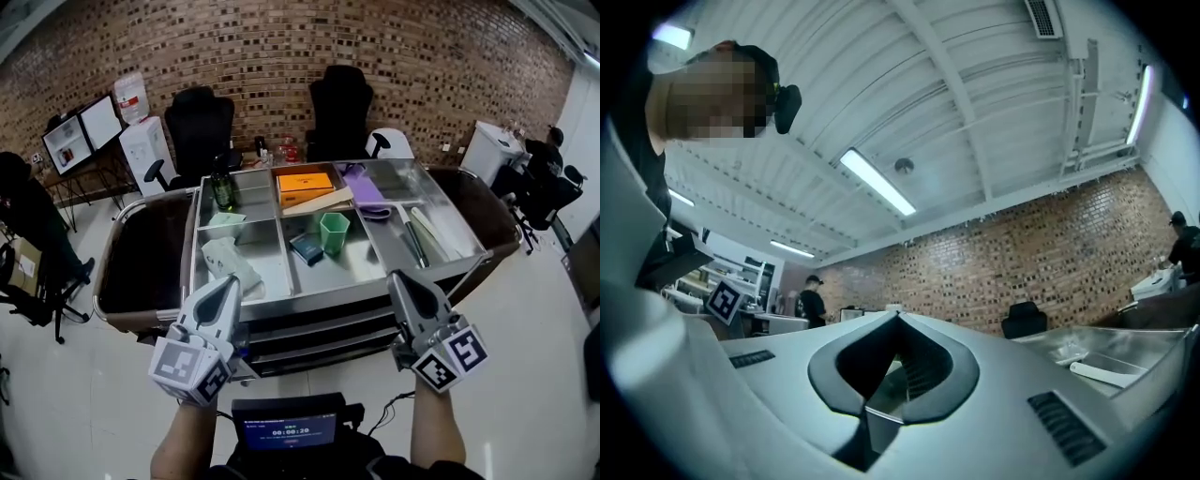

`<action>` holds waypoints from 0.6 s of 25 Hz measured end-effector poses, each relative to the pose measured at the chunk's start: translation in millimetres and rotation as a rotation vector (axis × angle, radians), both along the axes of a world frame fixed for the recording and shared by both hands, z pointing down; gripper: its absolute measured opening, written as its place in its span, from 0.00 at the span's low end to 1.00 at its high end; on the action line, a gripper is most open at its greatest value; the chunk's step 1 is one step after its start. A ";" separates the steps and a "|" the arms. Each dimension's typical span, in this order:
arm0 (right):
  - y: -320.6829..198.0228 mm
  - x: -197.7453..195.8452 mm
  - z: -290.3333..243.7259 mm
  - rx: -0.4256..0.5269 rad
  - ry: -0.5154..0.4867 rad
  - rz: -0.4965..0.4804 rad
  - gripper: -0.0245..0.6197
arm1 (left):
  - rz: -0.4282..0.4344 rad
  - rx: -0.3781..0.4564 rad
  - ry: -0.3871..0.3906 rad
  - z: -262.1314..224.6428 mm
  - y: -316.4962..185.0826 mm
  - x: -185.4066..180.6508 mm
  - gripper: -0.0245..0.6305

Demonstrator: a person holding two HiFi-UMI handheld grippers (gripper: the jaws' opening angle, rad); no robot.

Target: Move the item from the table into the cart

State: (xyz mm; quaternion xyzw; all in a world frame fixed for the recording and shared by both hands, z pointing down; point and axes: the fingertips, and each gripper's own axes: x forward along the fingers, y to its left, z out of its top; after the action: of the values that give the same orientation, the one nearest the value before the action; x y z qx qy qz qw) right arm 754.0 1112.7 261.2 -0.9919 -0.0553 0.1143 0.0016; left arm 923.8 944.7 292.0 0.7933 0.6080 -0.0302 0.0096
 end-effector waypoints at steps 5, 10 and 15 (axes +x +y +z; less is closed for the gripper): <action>-1.9 1.4 2.9 -0.006 -0.011 0.017 0.05 | 0.010 0.011 0.011 -1.9 -3.1 -4.4 0.04; -2.6 2.7 7.2 -0.004 -0.030 0.027 0.05 | 0.009 0.018 0.016 -2.0 -4.4 -2.0 0.04; -7.5 1.8 8.3 0.003 -0.030 0.033 0.05 | 0.016 0.031 0.014 1.4 -7.6 -4.0 0.04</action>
State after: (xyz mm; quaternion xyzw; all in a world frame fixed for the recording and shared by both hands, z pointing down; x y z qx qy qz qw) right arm 755.9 1105.2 269.5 -0.9925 -0.0717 0.0993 0.0003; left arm 919.8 937.2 293.5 0.7882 0.6149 -0.0264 -0.0069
